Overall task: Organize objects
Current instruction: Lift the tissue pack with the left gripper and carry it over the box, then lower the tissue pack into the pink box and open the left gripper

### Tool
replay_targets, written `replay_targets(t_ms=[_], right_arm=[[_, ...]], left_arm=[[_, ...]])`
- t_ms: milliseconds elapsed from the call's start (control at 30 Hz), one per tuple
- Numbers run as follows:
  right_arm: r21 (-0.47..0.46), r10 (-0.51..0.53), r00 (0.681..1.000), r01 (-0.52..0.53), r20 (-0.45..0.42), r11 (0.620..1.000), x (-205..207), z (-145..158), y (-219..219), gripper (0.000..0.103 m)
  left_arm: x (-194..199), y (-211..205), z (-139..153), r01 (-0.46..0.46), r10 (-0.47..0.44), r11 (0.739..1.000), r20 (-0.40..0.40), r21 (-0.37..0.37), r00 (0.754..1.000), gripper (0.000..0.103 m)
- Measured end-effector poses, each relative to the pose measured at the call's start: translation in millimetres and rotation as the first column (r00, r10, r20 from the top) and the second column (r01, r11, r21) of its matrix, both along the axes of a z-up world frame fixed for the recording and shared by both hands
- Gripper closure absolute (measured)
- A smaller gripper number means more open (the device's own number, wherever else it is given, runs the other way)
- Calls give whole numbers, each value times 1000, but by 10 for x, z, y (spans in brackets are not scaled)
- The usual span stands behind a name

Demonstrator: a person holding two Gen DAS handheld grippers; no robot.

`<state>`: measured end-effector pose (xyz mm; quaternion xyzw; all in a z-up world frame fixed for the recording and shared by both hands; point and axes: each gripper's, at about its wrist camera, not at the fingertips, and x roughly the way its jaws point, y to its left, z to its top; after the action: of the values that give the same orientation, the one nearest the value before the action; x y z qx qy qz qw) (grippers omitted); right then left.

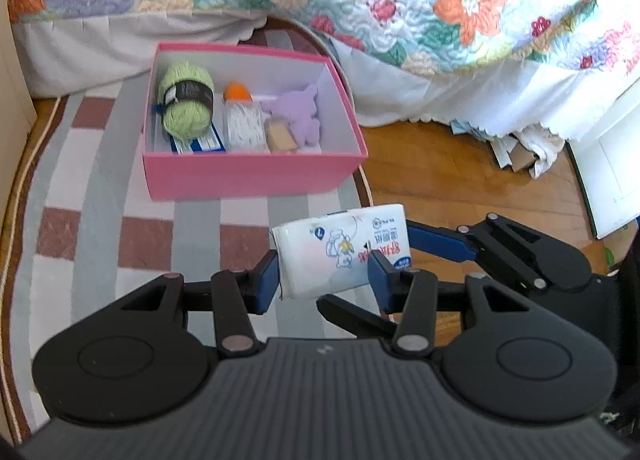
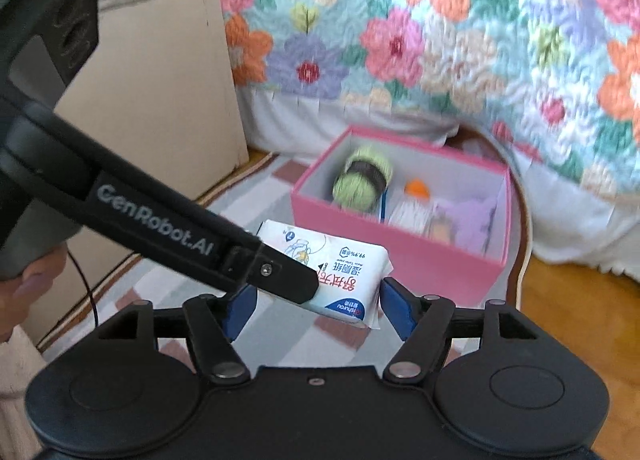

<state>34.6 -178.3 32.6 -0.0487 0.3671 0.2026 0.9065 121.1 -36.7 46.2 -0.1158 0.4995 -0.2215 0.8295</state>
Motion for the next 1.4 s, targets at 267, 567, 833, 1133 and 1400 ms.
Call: replay_targets(t_ms=[267, 567, 833, 1133, 1400], right_arm=[[-45, 5, 997, -1, 80, 999, 176, 243, 89, 26], [-28, 0, 998, 2, 56, 1000, 616, 458, 99, 26], [31, -23, 1000, 24, -8, 999, 1135, 319, -16, 31], [100, -85, 986, 100, -144, 990, 1824, -480, -198, 51], [194, -114, 938, 185, -326, 963, 2240, -1130, -336, 54]], left_arm=[[214, -21, 212, -21, 21, 1000, 39, 2, 999, 58], [574, -6, 367, -78, 79, 997, 94, -10, 992, 58], [1098, -35, 94, -126, 127, 992, 51, -19, 991, 56], [1779, -39, -763, -195, 194, 981, -57, -20, 979, 56], [2151, -20, -1377, -222, 211, 974, -195, -35, 958, 58]])
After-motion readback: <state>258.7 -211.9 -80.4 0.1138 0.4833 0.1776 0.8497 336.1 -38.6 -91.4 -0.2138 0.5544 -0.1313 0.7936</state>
